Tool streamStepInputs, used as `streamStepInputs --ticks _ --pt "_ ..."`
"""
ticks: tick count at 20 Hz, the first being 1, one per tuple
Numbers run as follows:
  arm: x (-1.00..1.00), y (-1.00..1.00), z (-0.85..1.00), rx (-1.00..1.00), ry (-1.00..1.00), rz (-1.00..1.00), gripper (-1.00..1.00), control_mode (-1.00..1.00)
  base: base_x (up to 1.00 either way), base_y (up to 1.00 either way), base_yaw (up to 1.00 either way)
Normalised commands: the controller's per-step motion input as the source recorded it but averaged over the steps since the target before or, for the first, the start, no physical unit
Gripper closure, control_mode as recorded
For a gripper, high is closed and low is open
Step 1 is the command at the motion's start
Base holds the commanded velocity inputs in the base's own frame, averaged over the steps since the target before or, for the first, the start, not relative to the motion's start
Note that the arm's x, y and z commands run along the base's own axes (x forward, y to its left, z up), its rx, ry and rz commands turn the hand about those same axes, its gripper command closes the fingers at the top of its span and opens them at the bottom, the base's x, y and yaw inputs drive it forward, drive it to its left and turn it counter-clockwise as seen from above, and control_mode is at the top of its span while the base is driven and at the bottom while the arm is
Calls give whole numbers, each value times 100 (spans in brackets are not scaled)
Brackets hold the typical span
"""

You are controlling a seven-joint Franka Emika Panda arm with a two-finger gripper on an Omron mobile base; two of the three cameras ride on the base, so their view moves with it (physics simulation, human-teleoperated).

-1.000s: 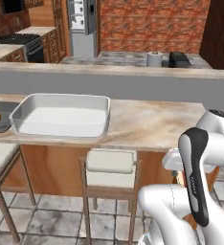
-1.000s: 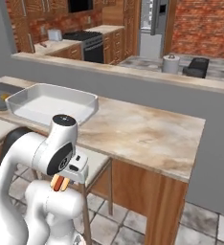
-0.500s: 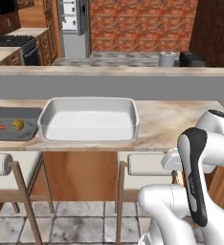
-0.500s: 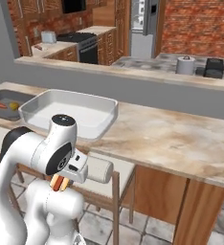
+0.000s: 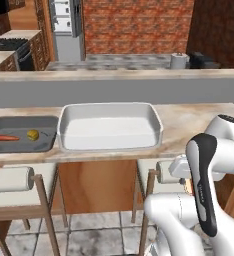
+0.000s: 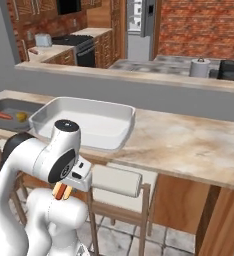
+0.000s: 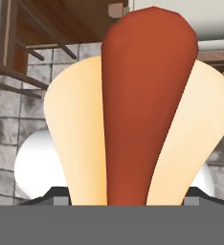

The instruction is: Place the cold items (carrot and squash) from the fridge in one tupperware on the dining counter. Place the warm items (hot dog and kebab skewer) in the stove area in another tupperware.

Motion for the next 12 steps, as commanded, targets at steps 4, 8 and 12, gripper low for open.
streamStepInputs --ticks 4,8,12 --pt "0 0 0 0 0 0 100 100 13 55 -19" --pt "0 0 0 0 0 0 100 100 19 46 -19" --pt "0 0 0 0 0 0 100 100 36 28 -17"
